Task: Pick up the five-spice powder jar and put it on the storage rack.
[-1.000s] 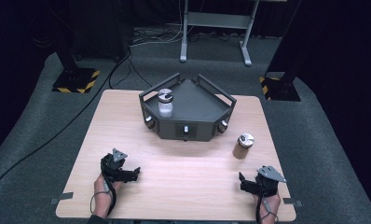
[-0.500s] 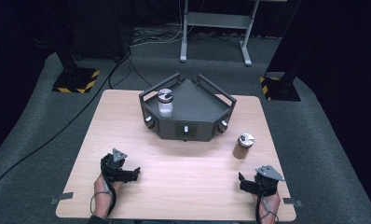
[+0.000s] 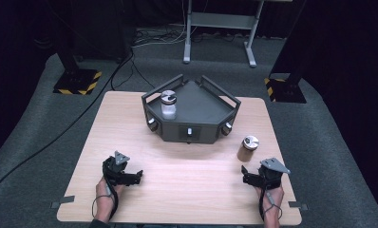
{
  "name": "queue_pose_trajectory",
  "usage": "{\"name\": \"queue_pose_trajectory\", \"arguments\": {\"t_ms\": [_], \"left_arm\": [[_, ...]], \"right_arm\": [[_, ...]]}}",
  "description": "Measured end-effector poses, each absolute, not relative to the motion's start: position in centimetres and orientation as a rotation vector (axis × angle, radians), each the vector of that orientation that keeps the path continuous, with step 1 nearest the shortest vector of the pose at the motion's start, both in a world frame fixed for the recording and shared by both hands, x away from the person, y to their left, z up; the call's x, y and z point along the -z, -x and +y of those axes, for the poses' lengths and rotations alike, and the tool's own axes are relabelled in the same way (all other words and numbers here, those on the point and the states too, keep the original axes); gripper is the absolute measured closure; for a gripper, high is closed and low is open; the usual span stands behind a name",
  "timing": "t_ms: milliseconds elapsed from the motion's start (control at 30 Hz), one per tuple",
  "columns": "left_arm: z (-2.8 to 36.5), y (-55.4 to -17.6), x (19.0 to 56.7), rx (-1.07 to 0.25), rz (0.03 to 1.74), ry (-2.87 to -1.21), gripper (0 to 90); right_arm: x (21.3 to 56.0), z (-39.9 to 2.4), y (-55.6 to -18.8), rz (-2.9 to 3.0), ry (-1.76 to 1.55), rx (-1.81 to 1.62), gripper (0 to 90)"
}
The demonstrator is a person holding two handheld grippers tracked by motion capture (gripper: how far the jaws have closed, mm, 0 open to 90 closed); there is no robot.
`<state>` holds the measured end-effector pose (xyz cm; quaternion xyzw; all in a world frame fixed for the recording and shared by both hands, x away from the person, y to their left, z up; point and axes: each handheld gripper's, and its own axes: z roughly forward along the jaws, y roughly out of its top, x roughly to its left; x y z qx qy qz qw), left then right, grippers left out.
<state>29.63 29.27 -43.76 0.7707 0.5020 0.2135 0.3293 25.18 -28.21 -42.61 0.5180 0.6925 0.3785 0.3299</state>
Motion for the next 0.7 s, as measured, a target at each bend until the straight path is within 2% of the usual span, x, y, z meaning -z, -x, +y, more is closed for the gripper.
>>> {"name": "queue_pose_trajectory", "arguments": {"t_ms": [700], "left_arm": [[29.3,-29.6,43.7,-0.558,1.314,-2.018,0.5]], "right_arm": [[42.4,-27.6,-32.3,1.855,-1.392,-0.99,0.0]]}}
